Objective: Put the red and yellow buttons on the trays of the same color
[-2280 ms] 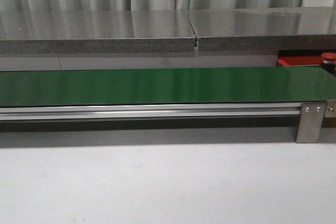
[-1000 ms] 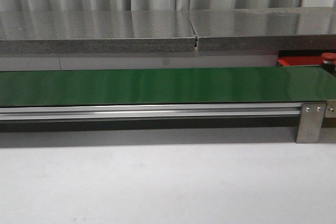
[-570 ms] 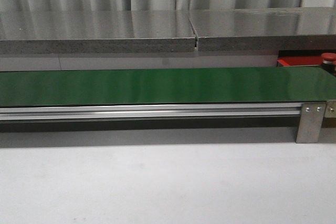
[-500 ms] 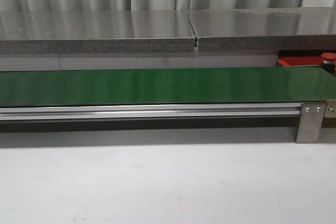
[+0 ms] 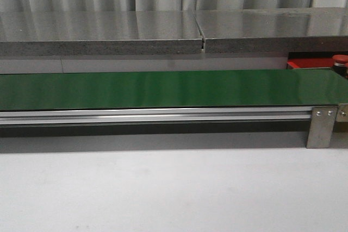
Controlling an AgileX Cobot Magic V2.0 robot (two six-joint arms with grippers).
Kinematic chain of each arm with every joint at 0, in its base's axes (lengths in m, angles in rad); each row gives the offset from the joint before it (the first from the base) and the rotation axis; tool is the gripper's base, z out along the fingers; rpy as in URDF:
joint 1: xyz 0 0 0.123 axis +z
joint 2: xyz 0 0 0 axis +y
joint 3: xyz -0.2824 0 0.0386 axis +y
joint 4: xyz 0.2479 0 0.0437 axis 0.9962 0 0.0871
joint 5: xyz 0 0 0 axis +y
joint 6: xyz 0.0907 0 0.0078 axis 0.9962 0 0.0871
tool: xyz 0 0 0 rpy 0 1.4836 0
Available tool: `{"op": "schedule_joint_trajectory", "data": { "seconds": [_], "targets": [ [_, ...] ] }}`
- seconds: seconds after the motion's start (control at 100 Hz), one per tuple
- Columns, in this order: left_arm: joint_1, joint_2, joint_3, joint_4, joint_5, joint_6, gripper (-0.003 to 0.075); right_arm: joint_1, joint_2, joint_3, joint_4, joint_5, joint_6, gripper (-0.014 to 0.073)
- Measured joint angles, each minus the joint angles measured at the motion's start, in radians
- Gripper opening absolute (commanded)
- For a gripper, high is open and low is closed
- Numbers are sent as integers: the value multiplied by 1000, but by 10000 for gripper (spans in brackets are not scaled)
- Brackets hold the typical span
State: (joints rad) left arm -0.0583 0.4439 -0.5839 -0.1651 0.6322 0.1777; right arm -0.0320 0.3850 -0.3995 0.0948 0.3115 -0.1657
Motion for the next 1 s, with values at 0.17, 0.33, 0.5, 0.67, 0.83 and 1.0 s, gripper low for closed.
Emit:
{"op": "schedule_joint_trajectory", "data": {
  "seconds": [0.17,0.33,0.5,0.67,0.83,1.0],
  "targets": [
    [0,0,0,0,0,0,-19,0,-49,124,8,-145,16,-67],
    [0,0,0,0,0,0,-19,0,-99,209,-95,-206,152,-67],
    [0,0,0,0,0,0,-19,0,-173,282,-158,-225,233,-67],
    [0,0,0,0,0,0,-19,0,-286,371,-168,-228,240,-67],
    [0,0,0,0,0,0,-19,0,-383,426,-169,-215,241,-67],
    [0,0,0,-2,0,0,-19,0,-393,426,-169,-201,243,-67]
  ]
}}
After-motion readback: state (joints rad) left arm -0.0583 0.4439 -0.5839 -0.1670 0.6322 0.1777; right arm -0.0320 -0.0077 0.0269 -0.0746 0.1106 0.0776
